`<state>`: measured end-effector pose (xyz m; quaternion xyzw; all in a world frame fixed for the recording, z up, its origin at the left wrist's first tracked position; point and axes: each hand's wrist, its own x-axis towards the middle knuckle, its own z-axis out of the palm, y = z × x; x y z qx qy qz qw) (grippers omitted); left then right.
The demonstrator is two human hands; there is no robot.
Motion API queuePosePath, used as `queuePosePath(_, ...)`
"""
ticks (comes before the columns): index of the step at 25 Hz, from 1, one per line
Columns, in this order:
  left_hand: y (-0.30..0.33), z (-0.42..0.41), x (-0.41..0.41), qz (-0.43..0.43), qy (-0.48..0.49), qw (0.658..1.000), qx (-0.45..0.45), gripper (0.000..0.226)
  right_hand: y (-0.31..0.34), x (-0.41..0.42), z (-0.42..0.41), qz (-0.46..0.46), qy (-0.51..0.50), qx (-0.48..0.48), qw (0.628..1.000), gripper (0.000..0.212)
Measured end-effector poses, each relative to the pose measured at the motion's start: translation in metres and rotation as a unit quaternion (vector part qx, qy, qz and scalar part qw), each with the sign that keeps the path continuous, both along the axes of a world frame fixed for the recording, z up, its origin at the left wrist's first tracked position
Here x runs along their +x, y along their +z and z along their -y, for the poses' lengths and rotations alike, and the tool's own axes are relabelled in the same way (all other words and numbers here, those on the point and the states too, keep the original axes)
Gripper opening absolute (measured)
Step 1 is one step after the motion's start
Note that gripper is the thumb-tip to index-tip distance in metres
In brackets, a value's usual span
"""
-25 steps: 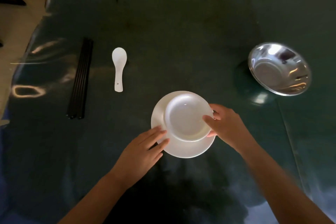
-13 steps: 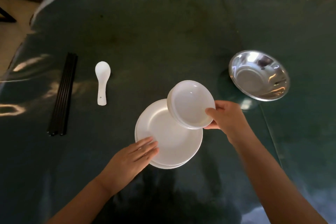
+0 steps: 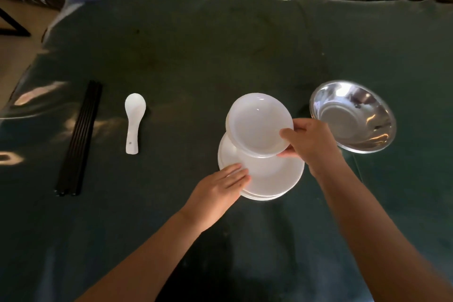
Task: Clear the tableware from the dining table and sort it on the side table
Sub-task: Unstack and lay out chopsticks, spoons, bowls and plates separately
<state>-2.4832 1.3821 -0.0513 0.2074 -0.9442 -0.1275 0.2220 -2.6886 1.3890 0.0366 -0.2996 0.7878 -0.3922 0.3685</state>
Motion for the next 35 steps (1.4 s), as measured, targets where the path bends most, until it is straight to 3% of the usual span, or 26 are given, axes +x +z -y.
queuePosePath(11, -0.007, 0.001, -0.011, 0.014, 0.003, 1.000, 0.021, 0.032, -0.037, 0.087, 0.125, -0.004, 0.175, 0.031, 0.984, 0.008)
queuePosePath(20, -0.012, 0.004, -0.007, -0.009, -0.008, 1.000, -0.005, 0.030, -0.045, 0.075, 0.132, 0.108, 0.171, 0.060, 0.978, 0.021)
queuePosePath(24, -0.010, 0.003, -0.004, -0.010, -0.005, 1.000, -0.022, 0.029, -0.042, 0.070, 0.132, 0.093, 0.206, 0.071, 0.971, 0.032)
queuePosePath(28, -0.008, 0.004, -0.006, -0.025, 0.000, 0.999, -0.039, 0.027, -0.023, 0.046, 0.105, 0.088, 0.134, 0.004, 0.987, 0.023)
queuePosePath(29, -0.007, 0.003, -0.007, -0.028, 0.000, 0.999, -0.037, 0.029, -0.019, 0.032, 0.080, 0.049, 0.109, -0.025, 0.993, 0.019)
queuePosePath(31, -0.007, 0.001, -0.005, -0.025, 0.006, 1.000, -0.018, 0.038, -0.021, 0.007, 0.014, -0.136, 0.069, -0.079, 0.985, 0.013)
queuePosePath(33, -0.007, 0.000, -0.003, -0.021, 0.014, 1.000, -0.014, 0.037, -0.035, -0.004, -0.051, -0.356, 0.100, -0.125, 0.921, 0.022)
queuePosePath(35, -0.010, 0.001, -0.003, -0.016, 0.016, 0.999, -0.036, 0.024, -0.057, -0.006, -0.088, -0.486, 0.236, -0.149, 0.828, 0.031)
